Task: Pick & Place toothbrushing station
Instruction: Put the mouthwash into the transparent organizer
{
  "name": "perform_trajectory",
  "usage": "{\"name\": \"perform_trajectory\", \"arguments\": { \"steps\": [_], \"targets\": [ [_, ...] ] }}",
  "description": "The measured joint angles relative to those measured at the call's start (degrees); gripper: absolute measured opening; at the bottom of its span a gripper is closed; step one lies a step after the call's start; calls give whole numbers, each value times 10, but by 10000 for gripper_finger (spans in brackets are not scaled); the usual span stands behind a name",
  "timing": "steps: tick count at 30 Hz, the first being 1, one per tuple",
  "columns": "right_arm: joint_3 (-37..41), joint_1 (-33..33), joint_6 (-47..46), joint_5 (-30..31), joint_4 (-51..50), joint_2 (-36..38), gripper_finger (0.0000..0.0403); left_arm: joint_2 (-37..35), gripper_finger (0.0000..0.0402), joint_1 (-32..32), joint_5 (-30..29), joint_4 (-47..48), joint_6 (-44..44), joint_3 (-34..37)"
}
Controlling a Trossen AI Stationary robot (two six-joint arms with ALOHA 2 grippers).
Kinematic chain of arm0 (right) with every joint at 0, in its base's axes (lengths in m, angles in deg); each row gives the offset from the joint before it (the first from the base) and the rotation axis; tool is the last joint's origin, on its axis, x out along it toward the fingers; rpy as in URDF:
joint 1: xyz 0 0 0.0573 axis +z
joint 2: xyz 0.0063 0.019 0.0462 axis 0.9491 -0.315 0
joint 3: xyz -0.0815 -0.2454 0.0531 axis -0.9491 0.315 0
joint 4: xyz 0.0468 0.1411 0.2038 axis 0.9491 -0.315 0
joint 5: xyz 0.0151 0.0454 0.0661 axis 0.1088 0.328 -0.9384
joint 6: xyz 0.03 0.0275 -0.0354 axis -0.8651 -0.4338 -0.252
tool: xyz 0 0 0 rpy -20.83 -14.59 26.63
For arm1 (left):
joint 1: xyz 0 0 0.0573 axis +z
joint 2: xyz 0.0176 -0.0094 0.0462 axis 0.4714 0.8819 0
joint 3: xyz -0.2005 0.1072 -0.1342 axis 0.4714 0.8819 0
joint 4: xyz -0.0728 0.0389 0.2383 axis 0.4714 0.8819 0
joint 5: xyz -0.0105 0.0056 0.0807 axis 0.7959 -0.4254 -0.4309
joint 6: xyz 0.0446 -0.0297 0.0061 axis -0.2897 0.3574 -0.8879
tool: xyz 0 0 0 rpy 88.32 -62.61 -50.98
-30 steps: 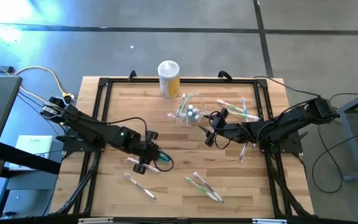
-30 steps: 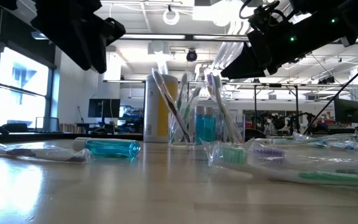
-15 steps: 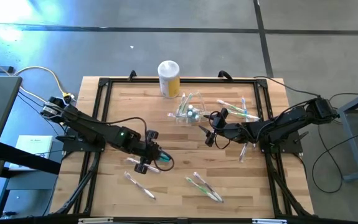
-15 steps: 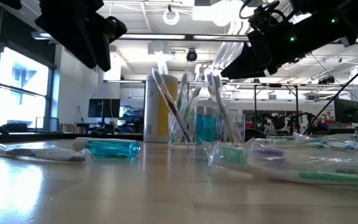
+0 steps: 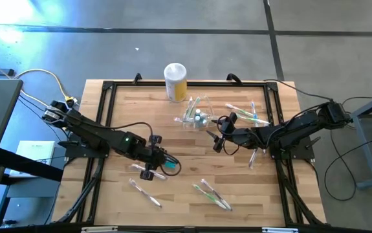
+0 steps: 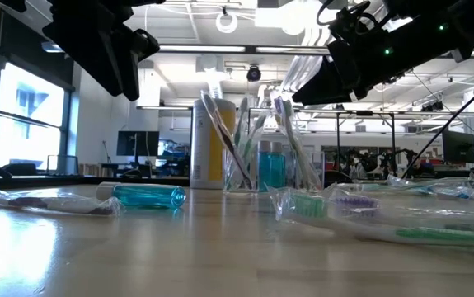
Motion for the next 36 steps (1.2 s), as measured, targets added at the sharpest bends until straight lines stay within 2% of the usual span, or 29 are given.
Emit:
{"name": "perform_trajectory", "arguments": {
  "steps": [3, 8, 14, 26, 30, 33, 36],
  "targets": [
    [0, 0, 0, 0, 0, 0, 245, 0, 147, 0, -4, 0, 0, 0],
    [0, 0, 1, 0, 0, 0, 245, 0, 198, 0, -93, 24, 33, 0],
    [0, 0, 0, 0, -3, 0, 245, 0, 237, 0, -91, 31, 28, 0],
    [0, 0, -11, 1, -13, 0, 245, 0, 244, 0, -96, 31, 17, 0],
    [0, 0, -11, 1, -14, 0, 245, 0, 244, 0, -93, 40, 68, 2],
    [0, 0, -11, 0, -18, 0, 245, 1, 244, -5, -87, 24, 123, 28],
    [0, 0, -17, 1, -21, 0, 245, 0, 244, -5, -75, 11, 128, 57]
  ]
}}
